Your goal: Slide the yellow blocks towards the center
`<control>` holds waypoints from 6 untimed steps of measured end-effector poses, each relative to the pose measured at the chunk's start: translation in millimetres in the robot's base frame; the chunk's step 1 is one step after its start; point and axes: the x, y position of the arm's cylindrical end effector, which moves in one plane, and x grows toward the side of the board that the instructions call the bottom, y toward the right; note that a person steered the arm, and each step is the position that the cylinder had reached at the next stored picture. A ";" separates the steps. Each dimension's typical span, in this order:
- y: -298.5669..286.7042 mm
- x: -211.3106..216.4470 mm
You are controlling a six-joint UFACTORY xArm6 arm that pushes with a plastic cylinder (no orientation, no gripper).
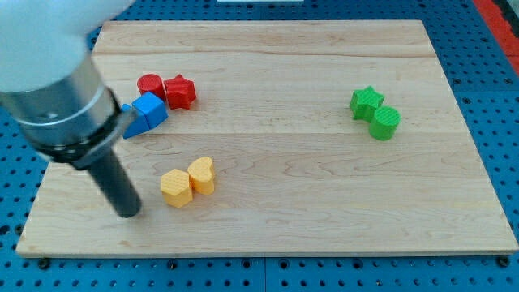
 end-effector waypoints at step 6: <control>71.6 -81.2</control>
